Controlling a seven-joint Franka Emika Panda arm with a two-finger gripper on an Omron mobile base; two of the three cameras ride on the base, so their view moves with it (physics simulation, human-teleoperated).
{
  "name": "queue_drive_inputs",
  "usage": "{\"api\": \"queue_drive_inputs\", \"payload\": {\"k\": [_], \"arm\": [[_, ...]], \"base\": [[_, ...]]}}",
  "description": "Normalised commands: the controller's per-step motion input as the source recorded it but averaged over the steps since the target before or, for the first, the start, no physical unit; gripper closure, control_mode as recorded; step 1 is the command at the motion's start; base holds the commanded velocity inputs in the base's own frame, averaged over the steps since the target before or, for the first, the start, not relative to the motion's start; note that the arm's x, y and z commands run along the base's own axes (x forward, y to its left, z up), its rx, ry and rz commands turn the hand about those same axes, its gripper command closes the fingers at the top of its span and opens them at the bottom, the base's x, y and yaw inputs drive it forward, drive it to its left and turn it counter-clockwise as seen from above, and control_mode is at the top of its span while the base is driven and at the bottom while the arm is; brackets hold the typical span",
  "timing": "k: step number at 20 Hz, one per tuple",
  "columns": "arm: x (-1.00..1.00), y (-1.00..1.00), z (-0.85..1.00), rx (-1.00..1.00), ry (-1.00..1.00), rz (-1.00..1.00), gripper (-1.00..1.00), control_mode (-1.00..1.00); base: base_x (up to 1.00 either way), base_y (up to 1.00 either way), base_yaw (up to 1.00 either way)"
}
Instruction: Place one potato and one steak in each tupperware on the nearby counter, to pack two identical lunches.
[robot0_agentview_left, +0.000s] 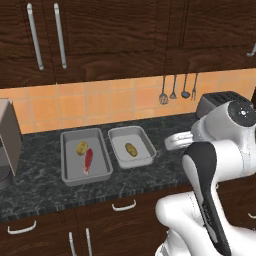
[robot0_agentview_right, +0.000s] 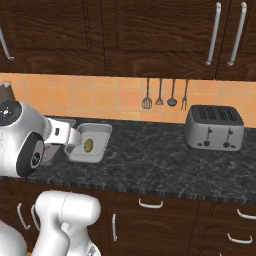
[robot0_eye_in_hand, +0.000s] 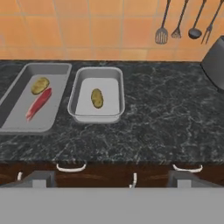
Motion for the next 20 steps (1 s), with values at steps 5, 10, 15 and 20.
{"api": "queue_drive_inputs", "payload": {"k": [5,10,15,20], "arm": [[-0.82,-0.09,0.28,0.04,-0.15,-0.07,-1.00,-1.00],[-0.08,-0.08,0.00,0.05,0.00,0.00,-1.00,1.00],[0.00,0.00,0.00,0.00,0.00,0.00,-1.00,1.00],[0.00,0.00,0.00,0.00,0.00,0.00,-1.00,1.00]], "base": [[0.00,0.00,0.00],[-0.01,-0.03,0.00],[-0.34,-0.01,0.01],[-0.57,-0.08,0.05]]}}
